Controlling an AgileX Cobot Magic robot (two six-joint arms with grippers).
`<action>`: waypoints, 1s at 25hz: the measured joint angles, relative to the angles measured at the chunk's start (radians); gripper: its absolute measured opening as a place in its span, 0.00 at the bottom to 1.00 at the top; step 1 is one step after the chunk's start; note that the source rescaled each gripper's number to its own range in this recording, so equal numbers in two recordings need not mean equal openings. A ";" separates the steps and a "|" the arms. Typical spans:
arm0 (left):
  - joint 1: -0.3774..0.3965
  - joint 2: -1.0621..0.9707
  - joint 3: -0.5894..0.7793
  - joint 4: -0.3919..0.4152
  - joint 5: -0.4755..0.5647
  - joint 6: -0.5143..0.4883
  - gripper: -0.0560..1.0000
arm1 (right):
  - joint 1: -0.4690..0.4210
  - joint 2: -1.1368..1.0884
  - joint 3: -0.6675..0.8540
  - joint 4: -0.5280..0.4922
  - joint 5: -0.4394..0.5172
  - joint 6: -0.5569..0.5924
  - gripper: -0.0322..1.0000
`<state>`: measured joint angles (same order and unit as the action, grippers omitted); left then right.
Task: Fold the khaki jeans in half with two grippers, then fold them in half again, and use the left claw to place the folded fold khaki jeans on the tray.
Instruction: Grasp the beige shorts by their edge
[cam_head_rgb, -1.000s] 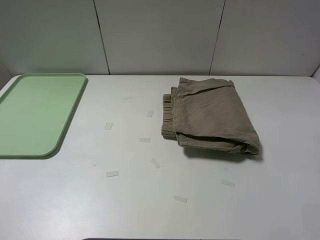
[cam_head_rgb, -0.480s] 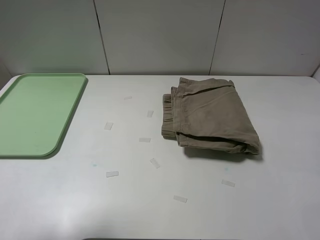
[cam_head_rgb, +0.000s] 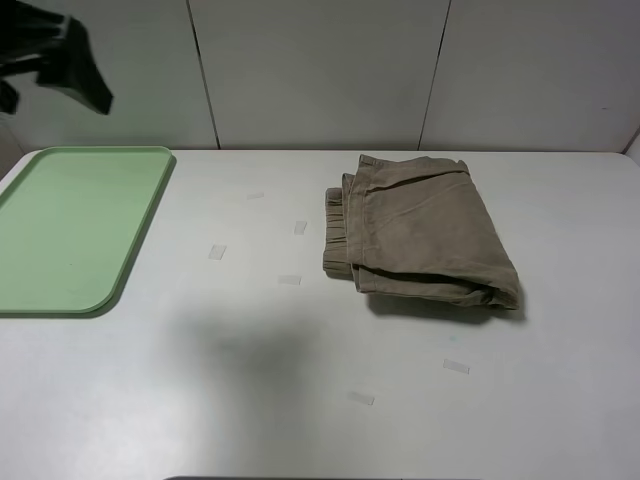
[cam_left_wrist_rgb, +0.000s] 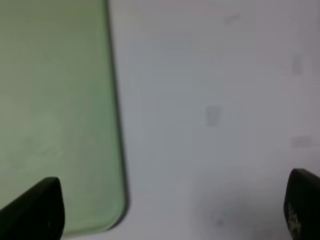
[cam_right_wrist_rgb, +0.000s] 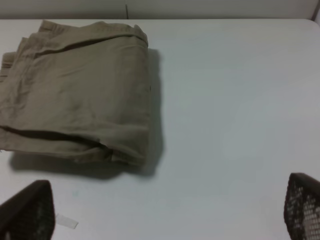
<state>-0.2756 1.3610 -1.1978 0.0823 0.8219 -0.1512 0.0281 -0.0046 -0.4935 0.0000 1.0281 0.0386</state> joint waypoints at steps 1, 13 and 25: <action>-0.027 0.043 -0.018 0.000 -0.010 -0.017 0.87 | 0.000 0.000 0.000 0.000 0.000 0.000 1.00; -0.292 0.460 -0.143 -0.003 -0.172 -0.209 0.87 | 0.000 0.000 0.000 0.000 0.000 0.000 1.00; -0.406 0.659 -0.272 -0.006 -0.308 -0.303 0.87 | 0.000 0.000 0.000 0.000 0.000 0.000 1.00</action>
<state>-0.6820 2.0197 -1.4703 0.0759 0.5143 -0.4545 0.0281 -0.0046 -0.4935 0.0000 1.0281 0.0383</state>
